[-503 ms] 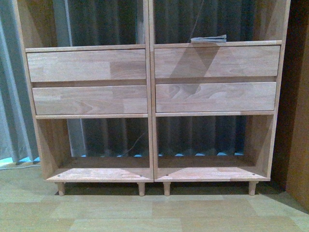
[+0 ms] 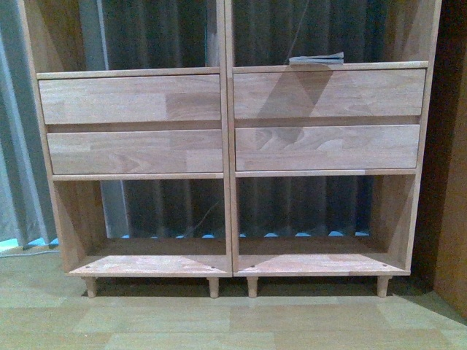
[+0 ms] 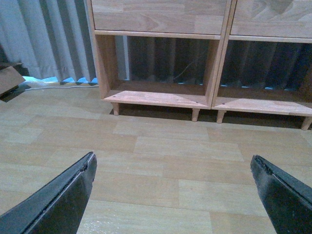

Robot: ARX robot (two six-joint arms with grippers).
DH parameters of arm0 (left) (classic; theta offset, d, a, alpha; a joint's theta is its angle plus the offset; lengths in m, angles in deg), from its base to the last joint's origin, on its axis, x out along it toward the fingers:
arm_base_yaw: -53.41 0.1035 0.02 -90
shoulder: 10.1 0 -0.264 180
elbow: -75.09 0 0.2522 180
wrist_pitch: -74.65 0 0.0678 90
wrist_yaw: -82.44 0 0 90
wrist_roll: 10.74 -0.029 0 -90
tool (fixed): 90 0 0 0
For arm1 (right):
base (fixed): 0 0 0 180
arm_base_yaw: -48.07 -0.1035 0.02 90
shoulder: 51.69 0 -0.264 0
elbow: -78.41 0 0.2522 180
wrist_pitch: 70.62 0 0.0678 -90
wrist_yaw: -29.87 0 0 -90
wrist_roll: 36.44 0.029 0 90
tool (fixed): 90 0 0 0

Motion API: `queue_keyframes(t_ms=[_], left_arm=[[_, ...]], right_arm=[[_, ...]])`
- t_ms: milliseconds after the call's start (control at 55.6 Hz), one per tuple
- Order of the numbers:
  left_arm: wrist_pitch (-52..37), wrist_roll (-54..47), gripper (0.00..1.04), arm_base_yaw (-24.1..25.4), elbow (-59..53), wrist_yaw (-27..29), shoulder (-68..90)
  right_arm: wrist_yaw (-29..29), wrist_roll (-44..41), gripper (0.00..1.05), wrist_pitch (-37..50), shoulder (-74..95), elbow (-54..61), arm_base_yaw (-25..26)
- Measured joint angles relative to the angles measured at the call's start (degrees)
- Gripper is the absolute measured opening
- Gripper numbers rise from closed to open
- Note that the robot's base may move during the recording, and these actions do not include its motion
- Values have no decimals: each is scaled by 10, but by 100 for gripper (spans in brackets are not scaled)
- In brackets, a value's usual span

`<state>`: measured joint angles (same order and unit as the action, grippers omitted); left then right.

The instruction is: Organize books on shelf

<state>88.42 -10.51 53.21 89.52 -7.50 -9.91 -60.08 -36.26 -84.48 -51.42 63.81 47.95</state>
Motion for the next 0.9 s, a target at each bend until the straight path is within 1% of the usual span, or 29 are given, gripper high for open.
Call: queue_keyframes(t_ms=[899], left_arm=[[0,0,97,0,0,0,0]], right_arm=[[0,0,98,0,0,0,0]])
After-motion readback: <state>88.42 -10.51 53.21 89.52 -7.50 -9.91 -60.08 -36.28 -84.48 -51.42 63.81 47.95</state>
